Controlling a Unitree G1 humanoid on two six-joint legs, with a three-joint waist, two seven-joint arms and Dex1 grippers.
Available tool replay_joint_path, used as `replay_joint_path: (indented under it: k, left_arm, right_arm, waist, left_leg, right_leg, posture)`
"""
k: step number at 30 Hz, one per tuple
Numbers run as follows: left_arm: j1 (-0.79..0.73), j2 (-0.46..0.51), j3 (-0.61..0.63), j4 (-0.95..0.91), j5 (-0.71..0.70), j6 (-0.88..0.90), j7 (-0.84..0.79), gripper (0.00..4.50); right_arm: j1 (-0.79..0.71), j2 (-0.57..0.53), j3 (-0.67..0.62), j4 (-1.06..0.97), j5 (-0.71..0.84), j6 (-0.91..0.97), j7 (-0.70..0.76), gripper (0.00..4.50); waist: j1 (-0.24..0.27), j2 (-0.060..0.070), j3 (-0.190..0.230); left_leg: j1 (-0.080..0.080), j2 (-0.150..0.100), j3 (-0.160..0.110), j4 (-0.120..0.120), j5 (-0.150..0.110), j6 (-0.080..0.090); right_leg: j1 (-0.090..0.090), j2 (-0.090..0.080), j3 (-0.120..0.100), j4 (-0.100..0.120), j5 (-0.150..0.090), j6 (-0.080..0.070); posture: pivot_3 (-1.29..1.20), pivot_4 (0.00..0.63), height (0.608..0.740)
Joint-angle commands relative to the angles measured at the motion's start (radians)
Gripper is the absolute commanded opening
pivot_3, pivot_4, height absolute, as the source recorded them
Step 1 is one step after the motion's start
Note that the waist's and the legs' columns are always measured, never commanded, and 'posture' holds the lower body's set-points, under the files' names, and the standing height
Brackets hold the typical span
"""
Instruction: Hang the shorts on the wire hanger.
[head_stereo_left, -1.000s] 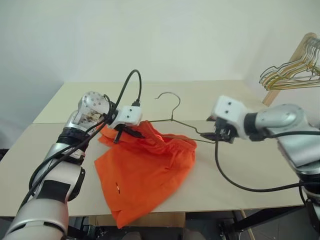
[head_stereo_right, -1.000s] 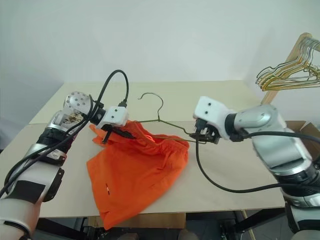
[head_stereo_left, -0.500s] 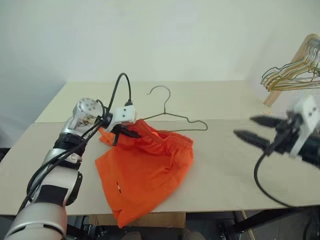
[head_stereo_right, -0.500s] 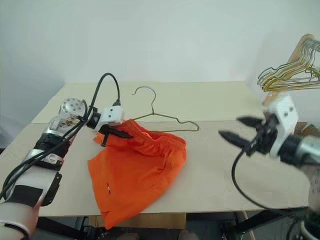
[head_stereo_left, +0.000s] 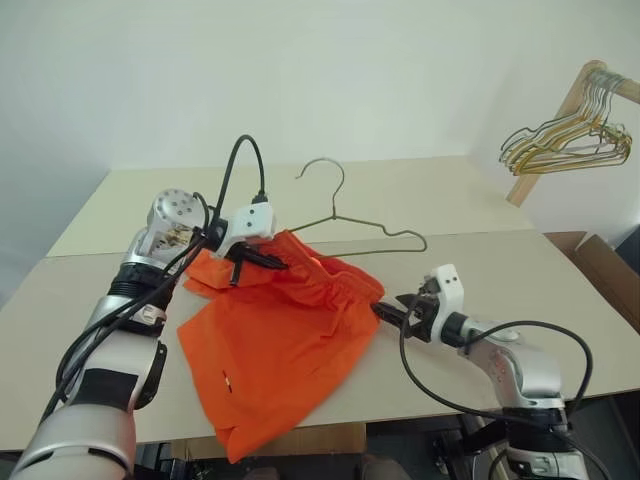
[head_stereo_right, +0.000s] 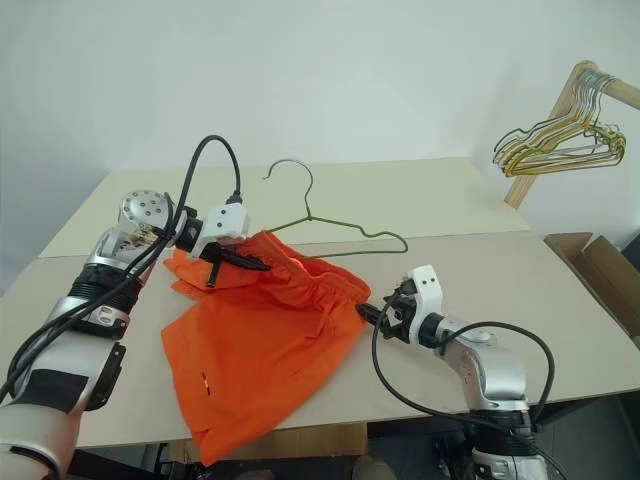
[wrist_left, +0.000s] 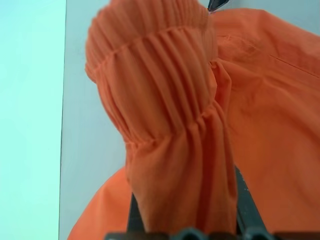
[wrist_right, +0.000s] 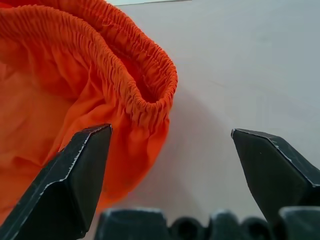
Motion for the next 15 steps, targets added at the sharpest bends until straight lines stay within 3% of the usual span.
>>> replay_joint_path:
  k: [1, 8, 11, 15]
  left_arm:
    - [-0.016, 0.016, 0.025, -0.04, -0.024, 0.007, -0.005, 0.0]
    - [-0.007, 0.021, 0.024, -0.053, -0.027, 0.012, -0.004, 0.0]
    - [-0.003, 0.024, 0.026, -0.061, -0.03, 0.015, -0.005, 0.0]
    - [0.003, 0.034, 0.032, -0.073, -0.036, 0.02, -0.009, 0.0]
  right_arm:
    - [-0.045, 0.023, 0.008, 0.041, 0.027, -0.052, 0.015, 4.47]
    - [-0.142, 0.091, 0.007, 0.227, 0.025, -0.101, -0.016, 4.47]
    - [-0.16, 0.097, 0.015, 0.26, 0.024, -0.126, 0.002, 3.85]
    - [-0.137, 0.086, 0.022, 0.217, 0.044, -0.12, 0.036, 2.56]
  waist:
    - [0.0, 0.0, 0.0]
    - [-0.003, 0.0, 0.0]
    - [-0.002, 0.0, 0.0]
    - [-0.002, 0.0, 0.0]
  left_leg:
    - [0.0, 0.0, 0.0, 0.0, 0.0, 0.0]
    - [0.001, 0.002, 0.0, -0.001, 0.0, 0.0]
    - [0.001, 0.001, 0.0, 0.0, 0.0, 0.0]
    - [0.001, 0.001, 0.0, 0.0, 0.0, 0.0]
  right_leg:
    - [0.001, 0.0, 0.0, -0.001, 0.0, 0.0]
    - [0.001, 0.002, 0.0, 0.0, 0.0, 0.0]
    - [0.0, 0.002, 0.0, 0.001, 0.0, 0.0]
    - [0.001, 0.002, 0.0, 0.002, 0.0, 0.0]
  posture:
    - [-0.06, 0.0, 0.74]
    - [-0.06, 0.0, 0.74]
    - [-0.05, 0.0, 0.74]
    - [-0.05, 0.0, 0.74]
